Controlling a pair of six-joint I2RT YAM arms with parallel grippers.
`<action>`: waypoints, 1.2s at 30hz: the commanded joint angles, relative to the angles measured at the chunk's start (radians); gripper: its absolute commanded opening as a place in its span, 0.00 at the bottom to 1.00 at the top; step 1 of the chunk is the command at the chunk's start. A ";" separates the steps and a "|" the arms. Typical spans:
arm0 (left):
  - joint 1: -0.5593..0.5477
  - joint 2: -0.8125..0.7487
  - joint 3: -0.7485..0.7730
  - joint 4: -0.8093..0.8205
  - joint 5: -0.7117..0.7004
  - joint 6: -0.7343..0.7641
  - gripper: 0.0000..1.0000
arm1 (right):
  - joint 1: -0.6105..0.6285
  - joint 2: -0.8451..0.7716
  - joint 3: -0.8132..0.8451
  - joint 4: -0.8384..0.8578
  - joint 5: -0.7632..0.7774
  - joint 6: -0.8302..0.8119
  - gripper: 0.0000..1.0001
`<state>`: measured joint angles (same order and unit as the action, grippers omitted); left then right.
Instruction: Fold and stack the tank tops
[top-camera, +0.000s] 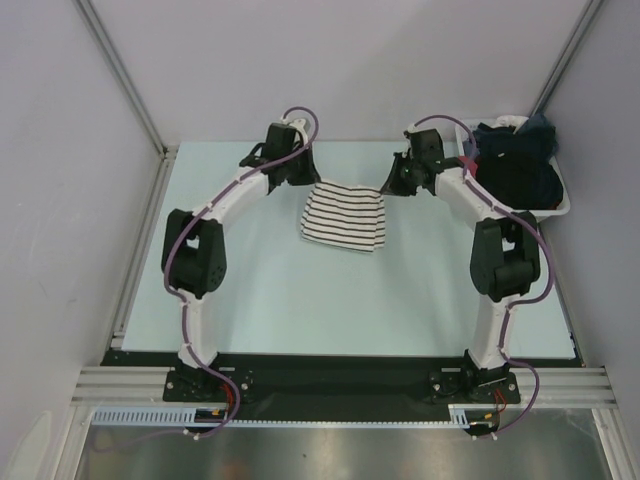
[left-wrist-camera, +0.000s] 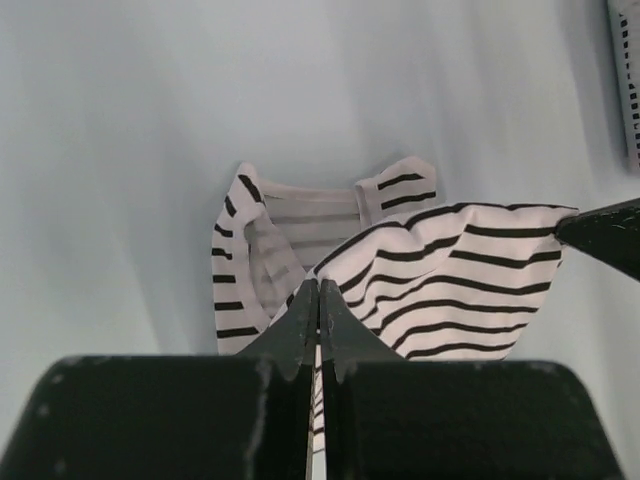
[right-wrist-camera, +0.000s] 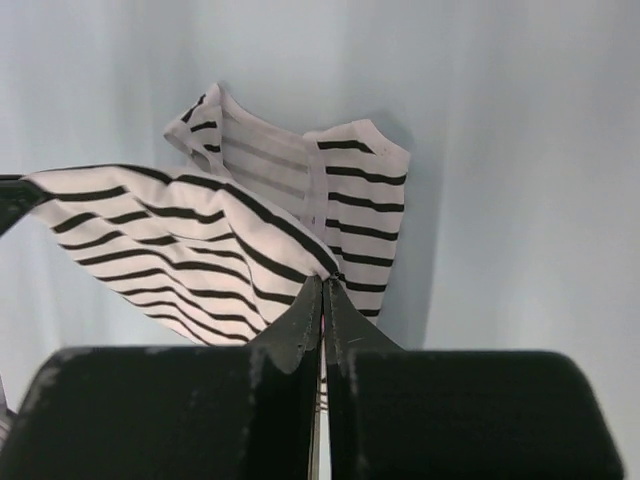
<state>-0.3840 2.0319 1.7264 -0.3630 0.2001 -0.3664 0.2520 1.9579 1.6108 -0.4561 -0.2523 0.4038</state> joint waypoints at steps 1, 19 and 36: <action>0.000 0.140 0.113 -0.010 0.041 -0.022 0.01 | -0.019 0.090 0.066 0.019 -0.014 0.024 0.02; 0.048 0.110 0.099 -0.024 -0.084 -0.040 0.77 | -0.039 0.112 -0.015 0.089 -0.025 0.050 0.52; 0.022 0.217 0.192 -0.039 0.053 -0.045 0.67 | -0.039 0.183 0.040 0.073 -0.074 0.055 0.53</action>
<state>-0.3492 2.2112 1.8420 -0.3847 0.2234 -0.4171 0.2176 2.1254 1.5974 -0.3862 -0.3096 0.4553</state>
